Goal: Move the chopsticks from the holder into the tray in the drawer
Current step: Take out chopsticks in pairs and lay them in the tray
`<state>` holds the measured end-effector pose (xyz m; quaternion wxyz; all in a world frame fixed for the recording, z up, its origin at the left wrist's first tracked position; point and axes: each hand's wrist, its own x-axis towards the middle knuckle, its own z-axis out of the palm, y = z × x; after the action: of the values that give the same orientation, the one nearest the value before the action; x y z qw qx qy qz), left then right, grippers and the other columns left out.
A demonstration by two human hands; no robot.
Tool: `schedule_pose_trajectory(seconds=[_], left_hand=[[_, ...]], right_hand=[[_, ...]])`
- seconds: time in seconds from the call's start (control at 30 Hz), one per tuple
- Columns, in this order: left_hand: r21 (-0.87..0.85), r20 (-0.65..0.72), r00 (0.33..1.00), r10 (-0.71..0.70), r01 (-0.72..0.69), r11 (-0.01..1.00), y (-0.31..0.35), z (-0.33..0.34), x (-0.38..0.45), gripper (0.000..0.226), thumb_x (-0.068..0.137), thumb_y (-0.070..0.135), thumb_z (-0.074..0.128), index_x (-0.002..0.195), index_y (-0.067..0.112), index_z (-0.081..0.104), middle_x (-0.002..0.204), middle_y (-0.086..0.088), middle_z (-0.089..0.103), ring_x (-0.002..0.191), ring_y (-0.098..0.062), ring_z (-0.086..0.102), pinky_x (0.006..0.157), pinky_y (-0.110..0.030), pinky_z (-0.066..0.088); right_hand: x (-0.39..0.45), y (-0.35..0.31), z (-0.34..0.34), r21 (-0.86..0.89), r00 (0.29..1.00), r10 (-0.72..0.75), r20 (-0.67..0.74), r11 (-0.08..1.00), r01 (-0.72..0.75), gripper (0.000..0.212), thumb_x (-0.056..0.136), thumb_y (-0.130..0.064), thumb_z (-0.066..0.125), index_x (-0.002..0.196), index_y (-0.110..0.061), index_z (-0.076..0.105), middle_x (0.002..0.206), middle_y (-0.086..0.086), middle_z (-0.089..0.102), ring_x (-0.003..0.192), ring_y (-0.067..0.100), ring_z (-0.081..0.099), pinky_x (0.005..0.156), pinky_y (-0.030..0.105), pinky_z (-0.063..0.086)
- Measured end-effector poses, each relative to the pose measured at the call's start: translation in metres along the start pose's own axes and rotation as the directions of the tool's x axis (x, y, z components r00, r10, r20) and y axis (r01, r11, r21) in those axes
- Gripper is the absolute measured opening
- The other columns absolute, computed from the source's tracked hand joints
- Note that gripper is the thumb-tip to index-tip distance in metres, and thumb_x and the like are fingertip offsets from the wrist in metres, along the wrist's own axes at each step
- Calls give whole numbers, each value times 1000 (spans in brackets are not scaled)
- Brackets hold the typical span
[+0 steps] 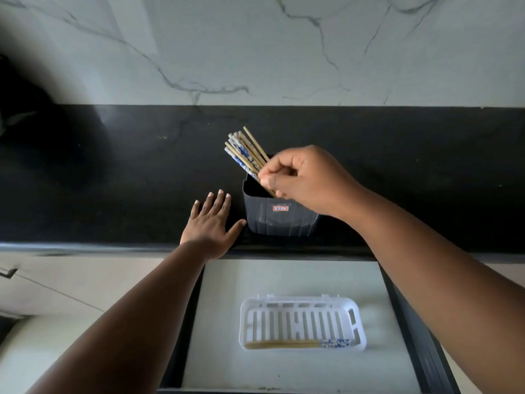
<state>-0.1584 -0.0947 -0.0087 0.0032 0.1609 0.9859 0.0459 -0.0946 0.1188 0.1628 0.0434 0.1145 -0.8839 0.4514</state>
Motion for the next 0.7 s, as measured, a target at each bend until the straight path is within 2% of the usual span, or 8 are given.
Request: schedule_pose_trajectory(seconds=[0.07,0.17,0.27,0.33,0.4,0.43,0.5,0.7], left_hand=[[-7,-7,1000,-3,3,1000,0,0,0,80,90,68,13,154,20,3,161,3,-4,147,-16,-9,120,-40,-5],[-9,-7,1000,-4,4,1000,0,1,0,81,89,69,11,153,21,1,161,4,-6,147,-15,-11,120,-40,-5],[-11,-7,1000,-11,11,1000,0,1,0,81,89,69,10,153,22,1,161,4,-7,147,-14,-12,119,-39,-6],[-19,-8,1000,-13,13,1000,0,2,-1,81,88,70,9,153,22,0,160,5,-8,146,-13,-13,119,-39,-7],[-21,-8,1000,-13,13,1000,0,3,-1,82,87,71,7,153,23,-2,159,6,-10,145,-13,-15,119,-39,-8],[-22,-9,1000,-13,13,1000,0,3,-1,82,87,72,6,153,23,-2,159,6,-11,145,-12,-16,119,-39,-8],[-27,-13,1000,-12,12,1000,-1,4,-1,82,86,72,6,153,24,-2,159,6,-11,145,-12,-16,119,-38,-8],[-45,-32,999,-10,8,999,-2,7,0,84,84,74,3,153,25,-3,157,8,-14,143,-10,-19,119,-37,-9]], right_hand=[[17,-5,-2,-132,996,15,-87,991,-26,4,82,-24,70,83,-26,74,70,-13,67,69,4,64,74,33,55],[31,-4,9,-364,994,101,-47,925,-111,6,82,-27,70,87,-24,69,85,-8,68,84,17,65,74,35,50],[38,3,29,-535,983,180,-29,828,-167,13,81,-25,70,88,-16,62,87,1,67,81,23,64,62,31,45],[41,9,38,-556,972,233,-27,805,-208,15,82,-20,66,77,-15,52,76,2,59,73,25,60,53,29,42],[43,11,43,-565,963,268,-33,790,-239,14,85,-21,64,81,-16,51,73,1,55,71,25,58,51,27,39],[43,9,43,-568,961,275,-39,785,-248,12,87,-22,64,91,-14,56,79,2,58,73,25,59,53,28,41],[43,7,44,-574,954,294,-57,772,-272,24,89,-24,63,109,-12,57,94,6,65,80,26,62,57,31,46],[46,3,45,-609,937,340,-78,728,-315,26,92,-20,58,116,-9,56,104,10,66,86,28,63,59,32,47]])
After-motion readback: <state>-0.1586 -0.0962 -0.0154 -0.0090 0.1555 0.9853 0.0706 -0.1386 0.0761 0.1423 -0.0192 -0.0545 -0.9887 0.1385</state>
